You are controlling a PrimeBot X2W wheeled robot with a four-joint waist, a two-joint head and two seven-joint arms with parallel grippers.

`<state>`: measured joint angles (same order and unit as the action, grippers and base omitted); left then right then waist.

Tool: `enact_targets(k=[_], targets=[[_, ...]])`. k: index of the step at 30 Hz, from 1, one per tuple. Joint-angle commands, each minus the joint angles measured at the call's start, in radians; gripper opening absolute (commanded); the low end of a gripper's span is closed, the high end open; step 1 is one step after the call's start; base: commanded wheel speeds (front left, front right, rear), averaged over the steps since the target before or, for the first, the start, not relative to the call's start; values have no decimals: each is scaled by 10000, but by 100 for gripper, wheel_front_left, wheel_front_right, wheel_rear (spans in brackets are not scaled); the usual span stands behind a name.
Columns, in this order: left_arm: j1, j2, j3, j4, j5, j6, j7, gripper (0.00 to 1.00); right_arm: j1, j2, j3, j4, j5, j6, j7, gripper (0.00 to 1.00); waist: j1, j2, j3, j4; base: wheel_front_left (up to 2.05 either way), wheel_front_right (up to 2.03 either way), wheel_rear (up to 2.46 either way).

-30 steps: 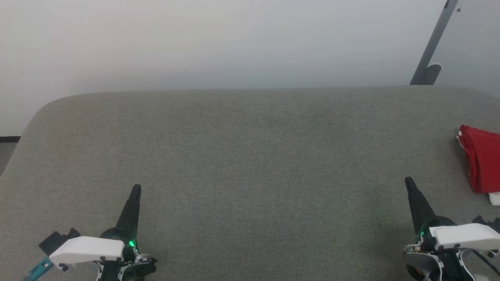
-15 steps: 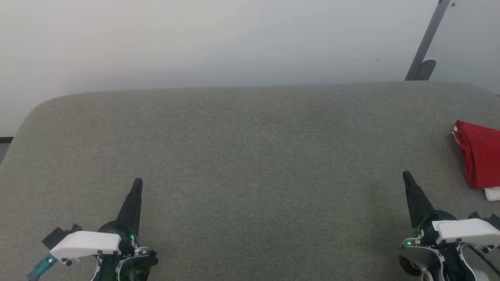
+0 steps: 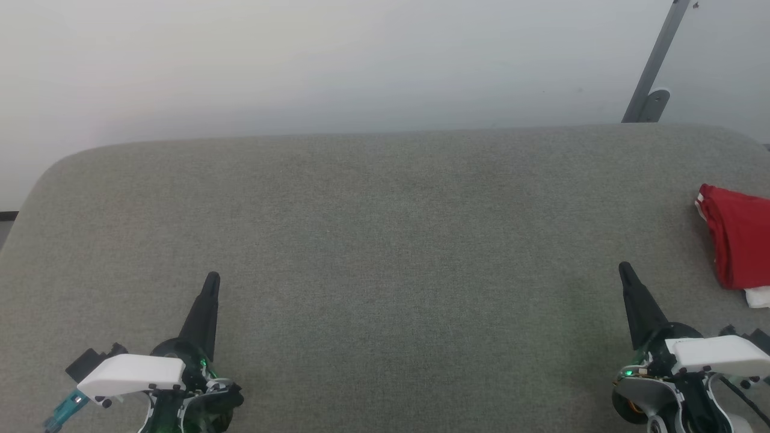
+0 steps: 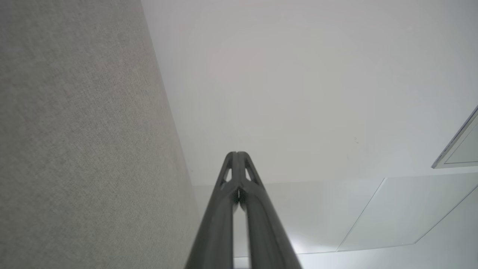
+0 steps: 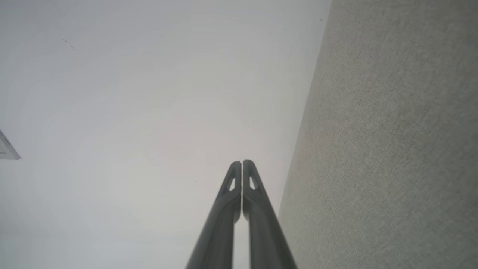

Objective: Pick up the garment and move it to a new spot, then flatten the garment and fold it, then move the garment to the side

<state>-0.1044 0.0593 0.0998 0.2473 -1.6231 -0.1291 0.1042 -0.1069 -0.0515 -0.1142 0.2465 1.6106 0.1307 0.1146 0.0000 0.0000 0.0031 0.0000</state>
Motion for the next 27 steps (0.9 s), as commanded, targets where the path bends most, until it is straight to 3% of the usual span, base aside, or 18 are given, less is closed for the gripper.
enact_targets(k=[1,27], targets=[[-98,-3,30,-10,-1,-28,30,0,-67,32,0,1,40,0,18,0,0,0,0,0,0,0,0],[-104,-35,76,-10,45,-28,61,0,-67,30,2,1,42,0,16,0,0,0,0,0,0,0,0]])
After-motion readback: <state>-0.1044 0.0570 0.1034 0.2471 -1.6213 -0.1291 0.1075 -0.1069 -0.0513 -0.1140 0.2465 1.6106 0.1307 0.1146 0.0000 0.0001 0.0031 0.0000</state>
